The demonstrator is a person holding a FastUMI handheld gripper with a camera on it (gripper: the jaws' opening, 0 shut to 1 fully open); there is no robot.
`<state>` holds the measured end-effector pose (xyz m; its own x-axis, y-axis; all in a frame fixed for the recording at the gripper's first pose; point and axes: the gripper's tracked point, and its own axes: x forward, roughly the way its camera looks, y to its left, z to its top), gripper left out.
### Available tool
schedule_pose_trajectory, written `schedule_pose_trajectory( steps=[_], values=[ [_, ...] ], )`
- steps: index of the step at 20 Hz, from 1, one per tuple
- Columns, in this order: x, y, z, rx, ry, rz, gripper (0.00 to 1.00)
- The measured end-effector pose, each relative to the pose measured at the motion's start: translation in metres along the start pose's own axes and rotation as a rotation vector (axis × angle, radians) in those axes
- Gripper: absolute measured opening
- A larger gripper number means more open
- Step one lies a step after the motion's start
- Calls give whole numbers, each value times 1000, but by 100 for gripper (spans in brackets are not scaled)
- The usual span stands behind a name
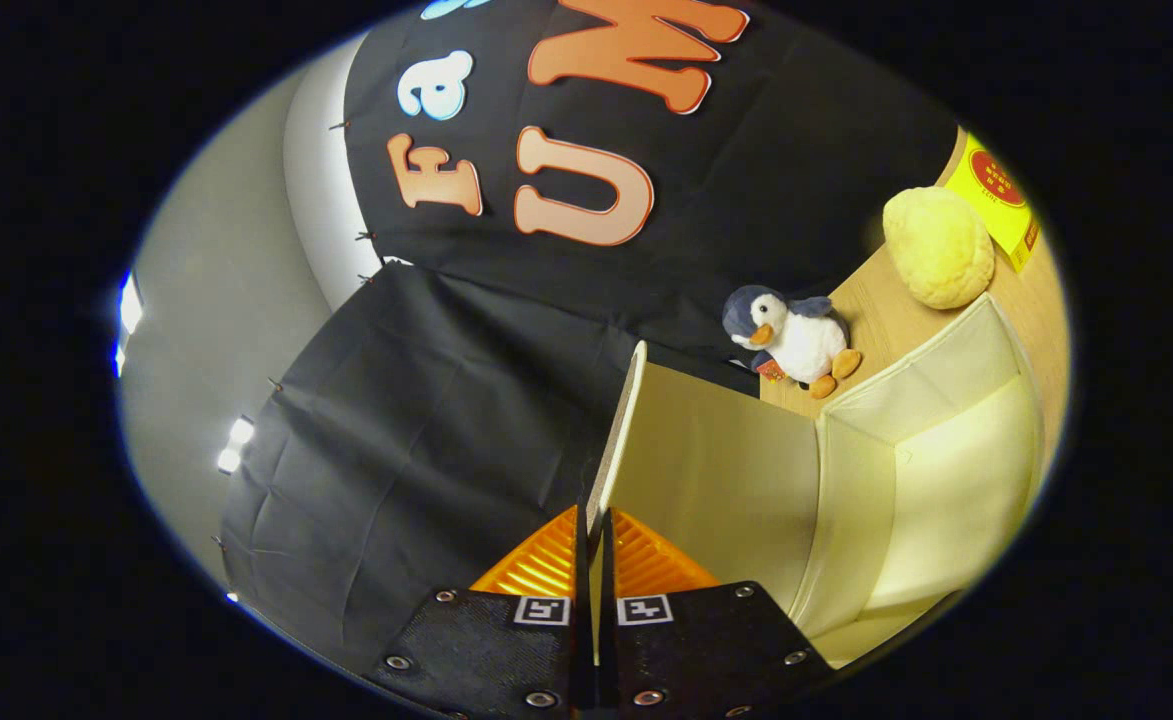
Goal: Open the storage box then place both shoes into the box .Put the left shoe in first, then the right shoe, with the right side of both shoes facing outward in a uniform manner.
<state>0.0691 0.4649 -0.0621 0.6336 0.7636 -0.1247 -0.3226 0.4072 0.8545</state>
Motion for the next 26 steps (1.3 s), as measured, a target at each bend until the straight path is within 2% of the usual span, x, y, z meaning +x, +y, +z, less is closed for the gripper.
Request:
schedule_pose_trajectory(
  steps=[5, 7, 8, 9, 10, 12, 19, 23, 26],
  values=[
    [22, -6, -22, -107, 53, -81, 11],
    [28, -15, -26, -141, 69, -114, 35],
    [31, -18, -24, -146, 71, -127, 56],
    [30, -21, -23, -156, 68, -148, 65],
    [27, -27, -19, -173, 62, -174, 83],
    [17, -40, -11, -216, 40, -227, 97],
    [-54, -94, 34, -363, -77, -447, 98],
    [-113, -127, 63, -405, -151, -573, 98],
    [-172, -161, 83, -459, -207, -708, 98]
  ],
)
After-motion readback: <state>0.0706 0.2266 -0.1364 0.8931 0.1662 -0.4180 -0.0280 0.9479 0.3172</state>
